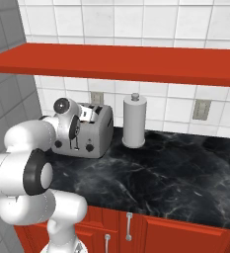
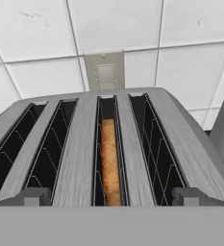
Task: Start the toaster. Once the lever pops up, take the bread to the plate on the dining counter.
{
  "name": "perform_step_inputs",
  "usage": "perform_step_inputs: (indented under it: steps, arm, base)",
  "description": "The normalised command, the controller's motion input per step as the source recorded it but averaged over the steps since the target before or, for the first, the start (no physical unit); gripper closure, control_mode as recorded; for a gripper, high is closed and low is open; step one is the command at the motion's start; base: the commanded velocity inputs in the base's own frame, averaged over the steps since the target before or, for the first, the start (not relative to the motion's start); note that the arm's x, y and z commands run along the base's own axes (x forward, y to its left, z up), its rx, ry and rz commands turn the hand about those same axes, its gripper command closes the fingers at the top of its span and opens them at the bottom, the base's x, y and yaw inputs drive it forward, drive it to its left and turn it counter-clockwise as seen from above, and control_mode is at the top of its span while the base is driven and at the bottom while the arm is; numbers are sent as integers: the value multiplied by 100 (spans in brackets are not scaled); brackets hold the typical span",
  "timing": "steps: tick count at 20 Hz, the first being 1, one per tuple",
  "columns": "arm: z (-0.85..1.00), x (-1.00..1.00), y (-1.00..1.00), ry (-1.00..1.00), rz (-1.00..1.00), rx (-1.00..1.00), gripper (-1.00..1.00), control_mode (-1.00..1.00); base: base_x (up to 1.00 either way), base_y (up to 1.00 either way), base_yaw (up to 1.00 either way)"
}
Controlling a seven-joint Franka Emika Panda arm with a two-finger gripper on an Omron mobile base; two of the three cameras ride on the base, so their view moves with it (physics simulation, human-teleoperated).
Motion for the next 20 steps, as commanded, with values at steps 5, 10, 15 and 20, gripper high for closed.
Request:
perform_step_inputs:
  steps: [5,10,15,20]
  arm:
    - [0,0,0,0,0,0,-100,-100]
    - [0,0,0,0,0,0,-100,-100]
    - [0,0,0,0,0,0,-100,-100]
    - [0,0,0,0,0,0,-100,-100]
  base:
    - [0,0,0]
    - [0,0,0]
    - [0,0,0]
    - [0,0,0]
